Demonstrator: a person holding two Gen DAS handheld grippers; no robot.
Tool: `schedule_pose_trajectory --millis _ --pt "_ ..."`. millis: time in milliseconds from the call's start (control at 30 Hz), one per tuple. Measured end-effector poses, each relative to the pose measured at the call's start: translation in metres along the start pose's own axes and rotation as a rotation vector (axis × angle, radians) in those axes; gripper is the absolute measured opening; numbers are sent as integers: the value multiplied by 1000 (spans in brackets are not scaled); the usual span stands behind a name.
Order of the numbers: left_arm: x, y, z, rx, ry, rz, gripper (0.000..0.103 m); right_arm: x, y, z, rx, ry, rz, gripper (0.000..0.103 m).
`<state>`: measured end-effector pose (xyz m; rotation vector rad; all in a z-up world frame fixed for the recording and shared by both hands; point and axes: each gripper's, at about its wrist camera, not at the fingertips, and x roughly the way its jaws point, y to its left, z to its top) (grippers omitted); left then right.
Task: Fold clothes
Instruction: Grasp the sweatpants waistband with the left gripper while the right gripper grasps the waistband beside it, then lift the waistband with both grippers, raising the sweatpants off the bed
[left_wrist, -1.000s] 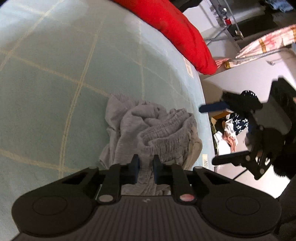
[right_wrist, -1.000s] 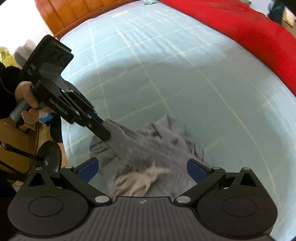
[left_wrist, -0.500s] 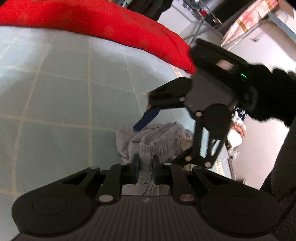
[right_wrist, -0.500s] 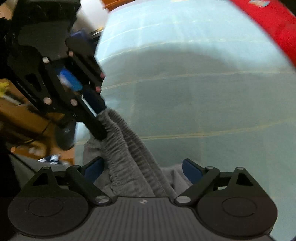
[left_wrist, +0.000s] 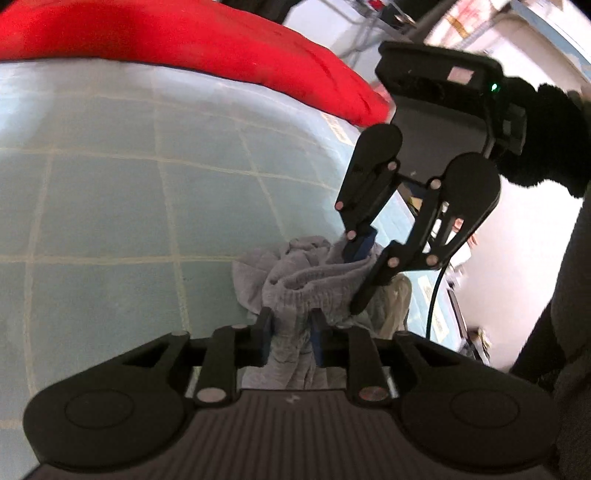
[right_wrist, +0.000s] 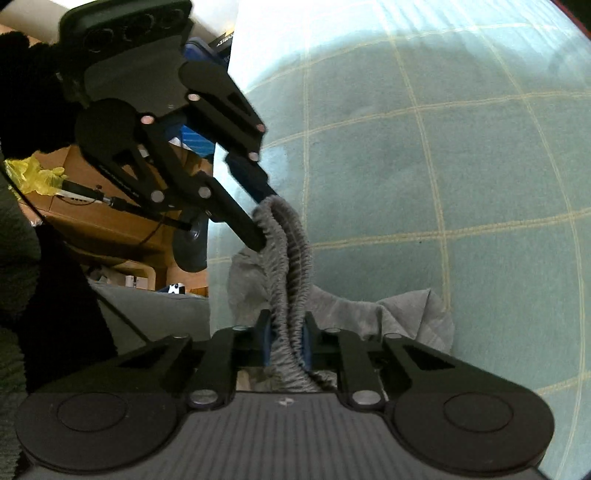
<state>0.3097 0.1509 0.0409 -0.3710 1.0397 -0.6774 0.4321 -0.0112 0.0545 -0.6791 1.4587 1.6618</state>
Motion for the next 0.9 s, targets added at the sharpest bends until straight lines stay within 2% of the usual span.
schedule_pose_trajectory --millis 167,233,300,333,367,400,500,667,800,900 --pt "23 4 11 81 66 -75 51 2 10 -4 -8 6 8 20" --pt "32 4 15 109 95 -108 51 3 13 -6 -12 7 7 20" --pt "35 -1 17 140 116 -154 45 3 13 -7 -13 9 3 20" --pt "37 -4 18 156 126 -177 38 4 14 -4 -13 7 3 20" --pt "37 -5 17 160 132 -186 18 3 14 -5 -12 10 6 20" --pt "36 -4 16 160 137 -190 15 4 15 -6 -18 16 -1 20" --pt "26 -9 14 159 123 -173 13 6 16 -5 -43 32 -25 24" --pt "7 -15 13 151 78 -146 12 5 1 -6 -27 35 11 32" --pt "-12 -26 19 170 43 -131 12 10 -5 -4 -53 83 22 41" --pt "-20 -27 19 167 32 -113 11 15 -9 -1 -66 130 38 43"
